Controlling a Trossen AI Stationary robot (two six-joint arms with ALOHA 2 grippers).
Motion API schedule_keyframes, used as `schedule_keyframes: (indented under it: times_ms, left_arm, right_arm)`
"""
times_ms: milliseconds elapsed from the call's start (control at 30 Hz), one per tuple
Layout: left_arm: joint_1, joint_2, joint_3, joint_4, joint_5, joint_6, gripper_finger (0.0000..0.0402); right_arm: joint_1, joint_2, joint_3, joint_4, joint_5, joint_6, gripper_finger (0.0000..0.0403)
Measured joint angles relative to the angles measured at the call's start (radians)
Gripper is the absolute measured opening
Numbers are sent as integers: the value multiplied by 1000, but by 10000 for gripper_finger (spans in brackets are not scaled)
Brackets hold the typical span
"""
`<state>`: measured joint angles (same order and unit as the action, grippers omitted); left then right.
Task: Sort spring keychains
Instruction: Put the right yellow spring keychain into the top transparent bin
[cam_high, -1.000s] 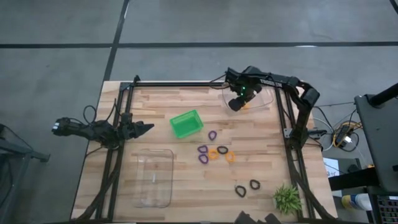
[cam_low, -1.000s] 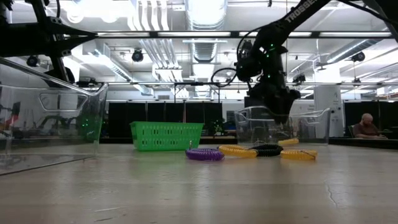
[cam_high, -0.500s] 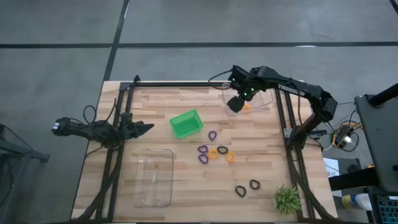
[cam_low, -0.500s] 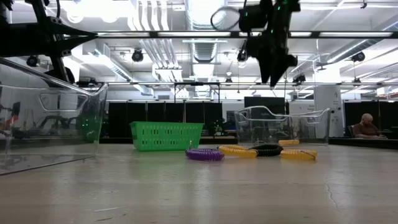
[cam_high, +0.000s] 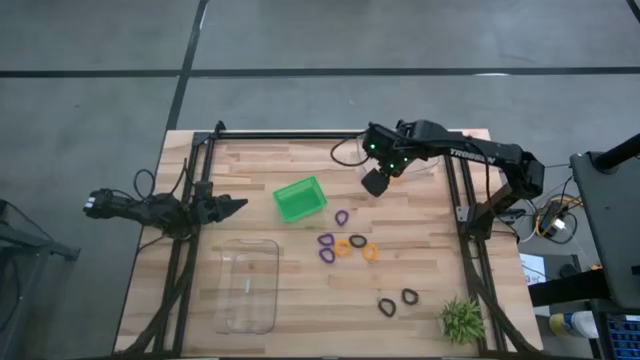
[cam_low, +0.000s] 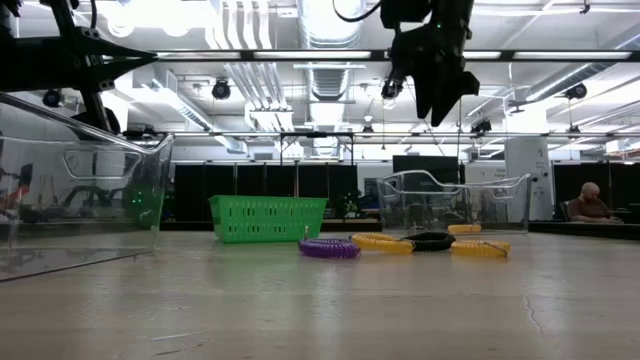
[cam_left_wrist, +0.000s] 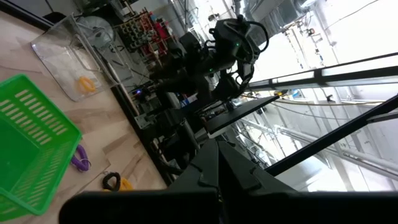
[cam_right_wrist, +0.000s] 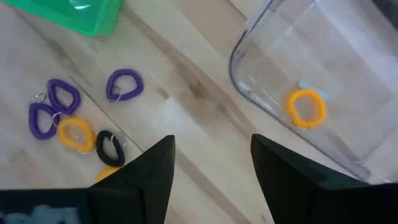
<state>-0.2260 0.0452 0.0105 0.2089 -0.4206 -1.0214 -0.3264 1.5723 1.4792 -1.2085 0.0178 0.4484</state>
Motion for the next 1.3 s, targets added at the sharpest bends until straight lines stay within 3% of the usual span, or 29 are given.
schedule_keyframes:
  times_ms: [300,700,1300]
  left_arm:
    - [0,0,0,0,0,-1,0]
    - [0,0,0,0,0,-1,0]
    - [0,0,0,0,0,-2,0]
  right_arm:
    - [117,0,0,1,-30,84,205]
    - [371,17,0,42,-54,353,205]
    - [409,161,-13,40,-104,339,205]
